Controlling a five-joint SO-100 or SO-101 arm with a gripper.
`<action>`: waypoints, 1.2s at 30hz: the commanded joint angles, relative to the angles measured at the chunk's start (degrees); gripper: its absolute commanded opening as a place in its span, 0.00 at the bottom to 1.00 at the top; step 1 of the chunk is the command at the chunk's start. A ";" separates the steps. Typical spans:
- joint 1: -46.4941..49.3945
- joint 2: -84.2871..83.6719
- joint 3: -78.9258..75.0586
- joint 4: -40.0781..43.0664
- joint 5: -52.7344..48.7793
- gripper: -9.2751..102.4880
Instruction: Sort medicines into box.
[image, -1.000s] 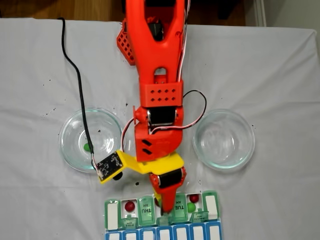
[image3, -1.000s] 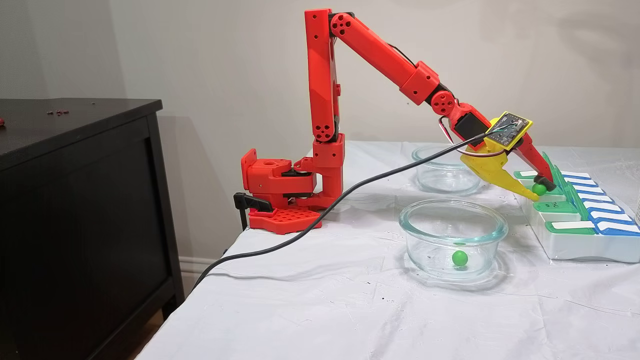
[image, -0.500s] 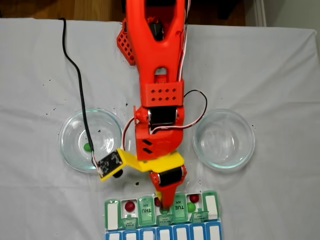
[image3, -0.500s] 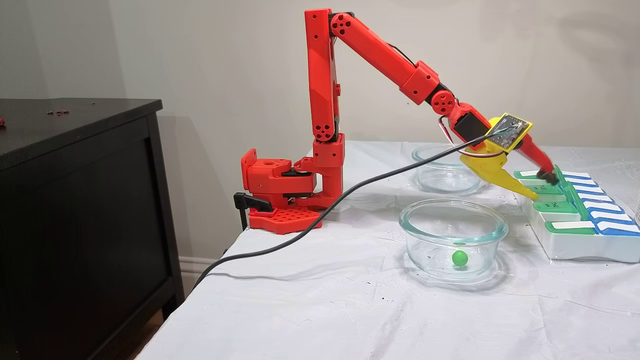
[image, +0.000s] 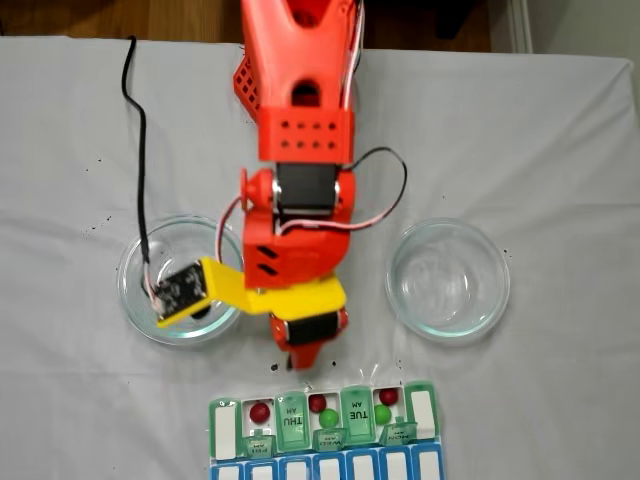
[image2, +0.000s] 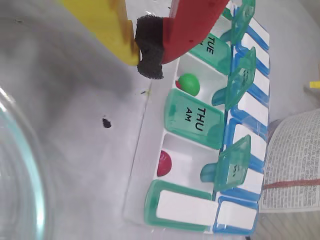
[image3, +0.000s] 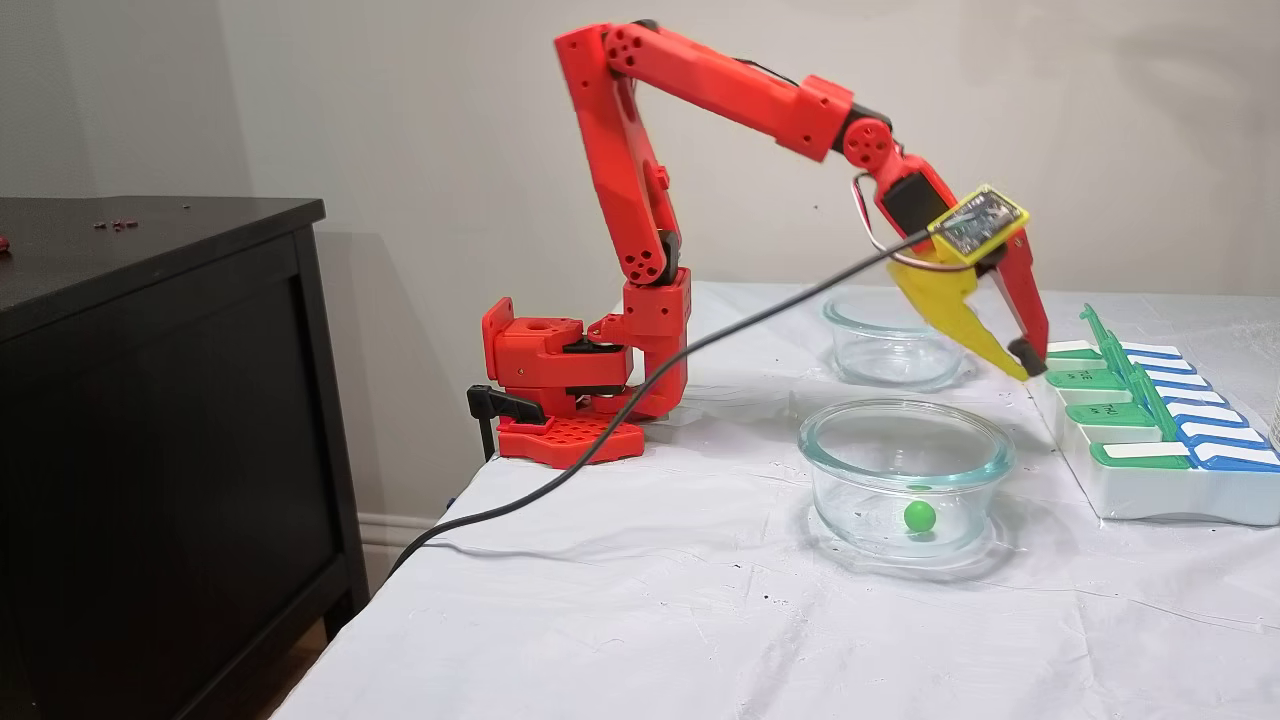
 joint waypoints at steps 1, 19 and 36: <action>4.66 8.79 -8.96 9.58 -4.31 0.08; 21.80 9.23 -6.42 19.78 -27.95 0.08; 24.79 -7.47 -12.30 19.95 -31.90 0.26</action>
